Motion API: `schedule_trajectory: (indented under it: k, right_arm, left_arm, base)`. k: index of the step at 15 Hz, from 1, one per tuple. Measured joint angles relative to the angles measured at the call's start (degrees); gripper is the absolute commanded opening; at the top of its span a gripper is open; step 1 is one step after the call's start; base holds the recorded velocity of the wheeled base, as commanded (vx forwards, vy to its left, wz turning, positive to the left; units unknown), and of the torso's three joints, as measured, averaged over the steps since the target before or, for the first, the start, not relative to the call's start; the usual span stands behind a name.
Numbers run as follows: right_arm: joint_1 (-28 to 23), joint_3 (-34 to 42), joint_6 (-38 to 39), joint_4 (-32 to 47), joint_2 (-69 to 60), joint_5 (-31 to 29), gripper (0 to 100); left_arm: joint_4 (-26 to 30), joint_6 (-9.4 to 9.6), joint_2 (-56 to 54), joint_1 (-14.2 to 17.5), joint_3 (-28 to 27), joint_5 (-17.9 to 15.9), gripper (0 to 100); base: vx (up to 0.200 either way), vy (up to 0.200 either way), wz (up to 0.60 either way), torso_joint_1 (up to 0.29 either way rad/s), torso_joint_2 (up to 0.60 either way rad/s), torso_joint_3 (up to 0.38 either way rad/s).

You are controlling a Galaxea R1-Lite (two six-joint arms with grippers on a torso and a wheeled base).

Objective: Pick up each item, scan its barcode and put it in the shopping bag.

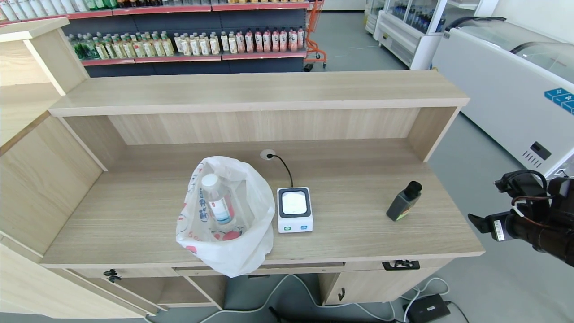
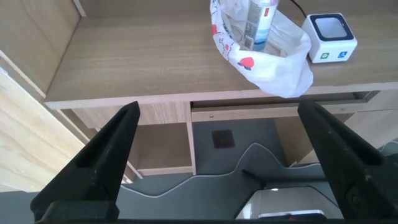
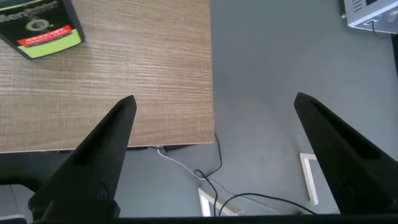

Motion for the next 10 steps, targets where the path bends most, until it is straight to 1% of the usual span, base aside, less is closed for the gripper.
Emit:
schedule_trajectory:
  k: [5,6,7,9,10]
  right_arm:
    - [0.0,0.5,0.2,-0.9,0.2,0.5,100]
    - [0.2,0.4,0.3,-0.8,0.2,1.0,100]
    - [0.3,0.2,0.3,-0.9,0.4,3.2,100]
    - [0.8,-1.0,0.5,-0.9,1.3,7.9,100]
    - [1.3,-1.7,0.6,-0.8,1.9,12.1,100]
  left_arm:
    - [0.0,0.02,0.0,0.1,0.0,0.0,100]
    - [0.0,0.02,0.0,0.0,0.0,0.0,100]
    - [0.0,0.02,0.0,0.0,0.0,0.0,100]
    - [0.0,-0.22,0.0,0.0,0.0,0.0,100]
    - [0.0,-0.26,0.0,0.1,0.0,0.0,100]
  base:
    - [0.000,-0.200,0.00,0.002,0.01,0.004]
    - [0.000,-0.200,0.00,0.002,0.00,0.002]
    - [0.000,-0.200,0.00,-0.007,0.01,0.002]
    - [0.000,0.000,0.00,0.000,0.00,0.000]
    - [0.000,0.000,0.00,0.000,0.00,0.000]
